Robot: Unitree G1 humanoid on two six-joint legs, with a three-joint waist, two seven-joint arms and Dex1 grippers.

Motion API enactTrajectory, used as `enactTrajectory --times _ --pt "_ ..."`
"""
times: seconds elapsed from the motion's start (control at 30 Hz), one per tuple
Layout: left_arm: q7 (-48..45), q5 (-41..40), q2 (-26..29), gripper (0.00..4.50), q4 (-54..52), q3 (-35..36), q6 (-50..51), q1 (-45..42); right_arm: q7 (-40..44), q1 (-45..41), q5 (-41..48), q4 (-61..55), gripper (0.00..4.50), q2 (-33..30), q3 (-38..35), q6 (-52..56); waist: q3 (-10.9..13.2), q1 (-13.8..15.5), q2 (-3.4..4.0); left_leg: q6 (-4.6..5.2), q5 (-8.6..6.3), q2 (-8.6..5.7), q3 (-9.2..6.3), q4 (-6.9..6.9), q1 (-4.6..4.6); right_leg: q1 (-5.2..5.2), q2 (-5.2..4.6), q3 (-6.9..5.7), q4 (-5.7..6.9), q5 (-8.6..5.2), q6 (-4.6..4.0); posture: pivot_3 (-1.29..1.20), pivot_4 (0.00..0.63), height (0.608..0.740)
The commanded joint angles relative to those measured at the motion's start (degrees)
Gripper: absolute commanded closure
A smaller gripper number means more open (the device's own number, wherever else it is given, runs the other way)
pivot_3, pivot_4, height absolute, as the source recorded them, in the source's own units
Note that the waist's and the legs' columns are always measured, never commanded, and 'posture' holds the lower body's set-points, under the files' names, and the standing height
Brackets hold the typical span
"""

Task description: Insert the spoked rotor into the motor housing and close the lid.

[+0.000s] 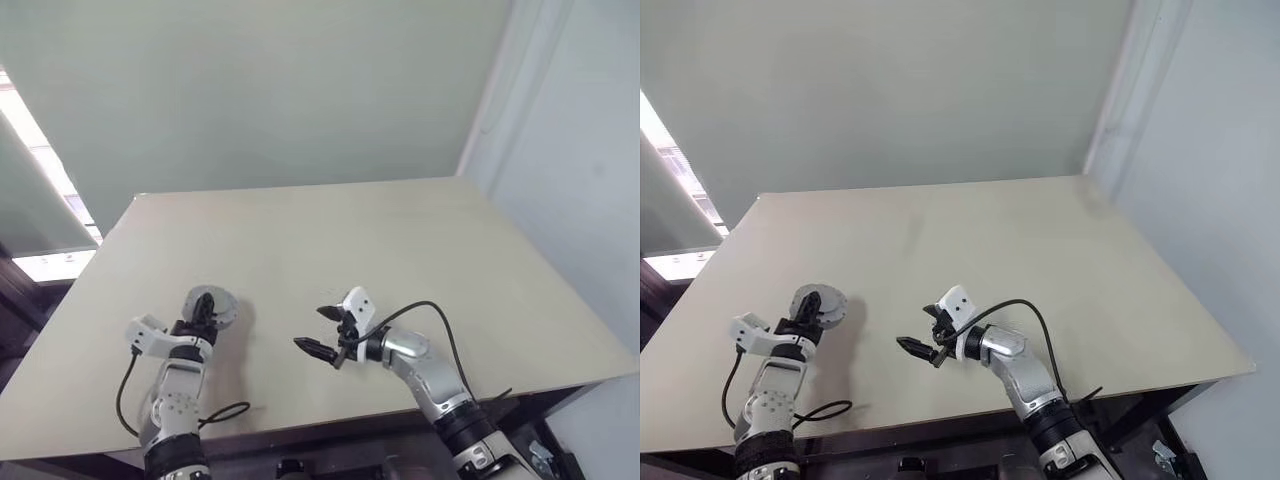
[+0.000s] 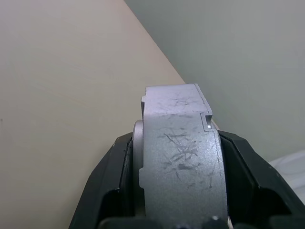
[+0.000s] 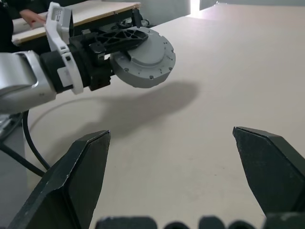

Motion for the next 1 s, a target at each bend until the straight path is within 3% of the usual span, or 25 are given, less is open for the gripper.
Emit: enactTrajectory --times 0.03,0.43,0.67,0.77,1.0 --pt "-1.2 1.1 1.9 2.47 0.4 0.5 -3.2 -3.1 0.2 -0.6 -1.1 -1.7 0.0 -0.2 0.3 -2.6 0.0 0.0 -0.01 0.0 0.0 0.0 0.0 0.02 0.01 0.02 0.0 0.0 0.0 0.02 0.01 0.0 0.0 0.74" --pt "-1.6 5.1 3.6 2.47 6.6 -0.1 -6.5 -4.7 -0.4 0.2 -1.9 -2.7 0.0 -0.5 0.5 -2.9 0.0 0.7 -0.1 0.0 0.0 0.0 -0.01 0.06 0.03 0.05 0.01 0.0 0.0 0.06 0.01 0.0 0.0 0.74" --pt "0.2 9.0 5.6 0.07 10.0 -0.9 -6.8 -4.8 -0.6 0.2 -2.1 -2.8 0.0 -0.6 0.3 -2.9 0.0 1.2 -0.11 0.0 0.01 0.01 -0.02 0.09 0.13 0.14 0.02 -0.02 0.03 0.08 -0.01 0.0 0.0 0.74" --pt "0.5 10.2 5.9 0.03 10.8 -1.1 -7.5 -4.8 -0.6 0.2 -2.2 -2.8 0.0 -0.5 0.3 -2.9 0.0 1.2 -0.11 0.0 0.0 0.0 -0.01 0.1 0.19 0.22 0.01 -0.02 0.02 0.08 -0.01 0.0 0.0 0.74" --pt "12.8 25.0 10.9 0.03 11.6 -4.2 -14.3 -2.1 -0.9 0.1 -2.4 -2.3 0.0 -0.7 0.1 -3.1 0.0 1.2 -0.11 0.0 0.0 0.05 -0.02 0.06 0.33 0.26 0.04 -0.02 0.04 0.11 -0.06 0.0 0.0 0.74"
